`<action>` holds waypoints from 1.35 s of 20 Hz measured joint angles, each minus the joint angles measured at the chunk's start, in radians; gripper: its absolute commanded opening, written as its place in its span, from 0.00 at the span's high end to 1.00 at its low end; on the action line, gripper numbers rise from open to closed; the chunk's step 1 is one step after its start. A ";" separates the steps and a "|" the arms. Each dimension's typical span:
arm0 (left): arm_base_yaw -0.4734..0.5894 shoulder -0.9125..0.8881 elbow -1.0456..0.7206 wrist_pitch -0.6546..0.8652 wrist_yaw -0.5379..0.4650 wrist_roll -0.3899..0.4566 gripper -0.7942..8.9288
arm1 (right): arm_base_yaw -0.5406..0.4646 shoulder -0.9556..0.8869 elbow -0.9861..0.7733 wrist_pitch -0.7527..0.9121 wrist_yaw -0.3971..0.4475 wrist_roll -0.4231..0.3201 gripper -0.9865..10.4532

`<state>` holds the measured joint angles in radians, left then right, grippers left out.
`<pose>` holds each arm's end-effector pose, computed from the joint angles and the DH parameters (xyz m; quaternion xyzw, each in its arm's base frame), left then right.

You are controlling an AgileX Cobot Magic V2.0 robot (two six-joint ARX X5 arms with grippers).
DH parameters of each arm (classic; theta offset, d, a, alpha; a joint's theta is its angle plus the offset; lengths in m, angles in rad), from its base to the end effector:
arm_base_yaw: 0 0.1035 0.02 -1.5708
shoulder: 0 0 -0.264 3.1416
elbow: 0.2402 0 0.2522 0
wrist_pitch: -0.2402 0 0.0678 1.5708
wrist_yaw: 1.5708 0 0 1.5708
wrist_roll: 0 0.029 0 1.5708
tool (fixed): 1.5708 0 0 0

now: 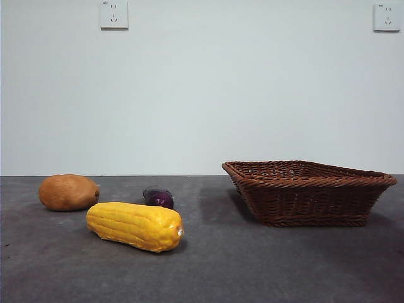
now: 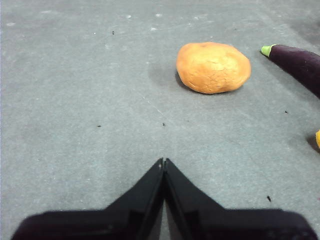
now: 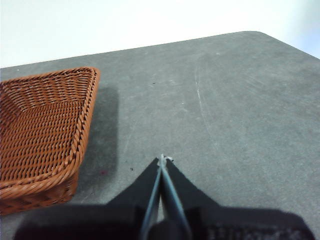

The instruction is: Help me put the vegetables on the table into the basket

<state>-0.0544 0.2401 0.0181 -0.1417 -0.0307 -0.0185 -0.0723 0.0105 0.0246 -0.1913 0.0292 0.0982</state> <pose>0.1061 -0.0049 0.1364 -0.0014 0.1808 -0.0100 0.9835 0.0951 -0.0077 0.1527 0.0507 0.0859 -0.0548 0.9935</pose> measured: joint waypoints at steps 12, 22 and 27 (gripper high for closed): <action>0.000 0.000 0.000 0.005 0.064 -0.149 0.92 | 0.000 0.000 0.000 0.000 0.000 0.003 0.91; 0.000 0.004 0.000 0.005 0.103 -0.237 0.92 | 0.000 0.000 0.000 0.000 -0.058 0.229 0.91; 0.000 0.005 0.000 0.005 0.222 -0.245 0.92 | 0.000 0.000 0.010 -0.019 -0.226 0.363 0.91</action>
<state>-0.0544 0.2447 0.0185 -0.1364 0.1913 -0.2638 -0.0727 0.0105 0.0349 -0.2108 -0.1967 0.4614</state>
